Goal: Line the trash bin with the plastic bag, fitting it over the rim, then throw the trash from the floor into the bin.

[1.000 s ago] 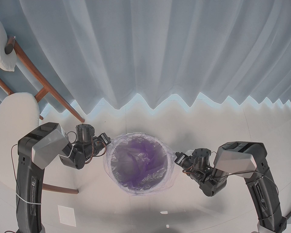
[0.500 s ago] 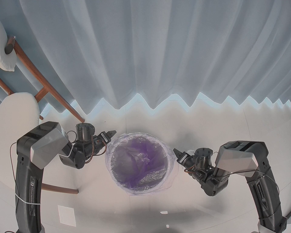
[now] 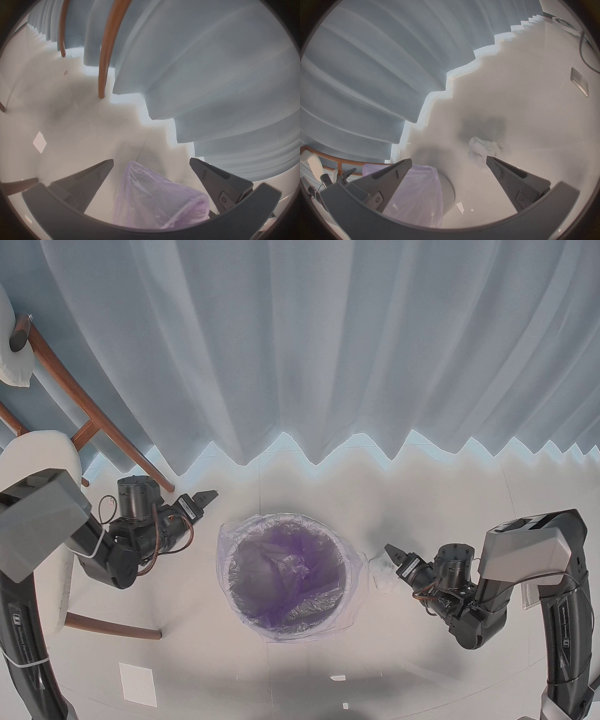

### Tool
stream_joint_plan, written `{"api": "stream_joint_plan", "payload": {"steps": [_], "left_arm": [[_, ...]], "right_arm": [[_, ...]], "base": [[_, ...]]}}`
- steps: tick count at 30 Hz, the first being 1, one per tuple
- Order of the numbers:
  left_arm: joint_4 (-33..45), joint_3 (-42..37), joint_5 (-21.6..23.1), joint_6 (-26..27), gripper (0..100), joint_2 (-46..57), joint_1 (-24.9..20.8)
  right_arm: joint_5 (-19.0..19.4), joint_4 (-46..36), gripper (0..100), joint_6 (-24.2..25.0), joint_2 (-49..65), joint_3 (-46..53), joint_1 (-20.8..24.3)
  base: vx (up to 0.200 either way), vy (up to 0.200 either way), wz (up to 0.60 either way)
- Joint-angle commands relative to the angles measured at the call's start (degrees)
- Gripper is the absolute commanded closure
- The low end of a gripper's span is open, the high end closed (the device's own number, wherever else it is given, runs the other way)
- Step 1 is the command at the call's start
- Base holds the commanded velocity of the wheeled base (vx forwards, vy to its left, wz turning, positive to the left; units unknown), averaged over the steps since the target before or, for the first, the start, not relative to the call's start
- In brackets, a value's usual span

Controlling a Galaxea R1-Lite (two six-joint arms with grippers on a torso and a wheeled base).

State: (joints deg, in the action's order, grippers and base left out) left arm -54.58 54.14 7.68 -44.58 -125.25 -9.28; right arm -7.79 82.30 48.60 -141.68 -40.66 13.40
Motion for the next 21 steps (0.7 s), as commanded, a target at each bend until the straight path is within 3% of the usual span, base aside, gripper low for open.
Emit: {"api": "stream_joint_plan", "payload": {"steps": [1,7,13,16,21], "left_arm": [[-3.43,-12.57,0.05,-0.16,0,16.44,0.66],[-13.63,-23.9,-2.76,-1.03,0,23.12,0.22],[-18.64,-32.78,-2.58,-6.31,0,26.9,-1.18],[-18.64,-33.66,-2.76,-6.4,0,27.51,-1.27],[-19.95,-33.31,-2.76,-6.57,0,27.51,-1.09]], "right_arm": [[-0.03,5.33,0,0.26,11.34,14.38,-1.27],[-0.47,7.53,0,0.35,19.77,25.98,-1.27],[-3.55,7.53,0,0.26,23.99,31.43,-1.44],[-3.9,7.53,0,0.35,25.66,33.54,-1.44],[-4.08,7.53,0,0.7,28.21,38.02,-1.09]], "base": [[0.0,0.0,0.0],[0.0,0.0,0.0],[-0.2,0.0,0.0],[-0.2,0.0,0.0],[0.0,0.0,0.0]]}}
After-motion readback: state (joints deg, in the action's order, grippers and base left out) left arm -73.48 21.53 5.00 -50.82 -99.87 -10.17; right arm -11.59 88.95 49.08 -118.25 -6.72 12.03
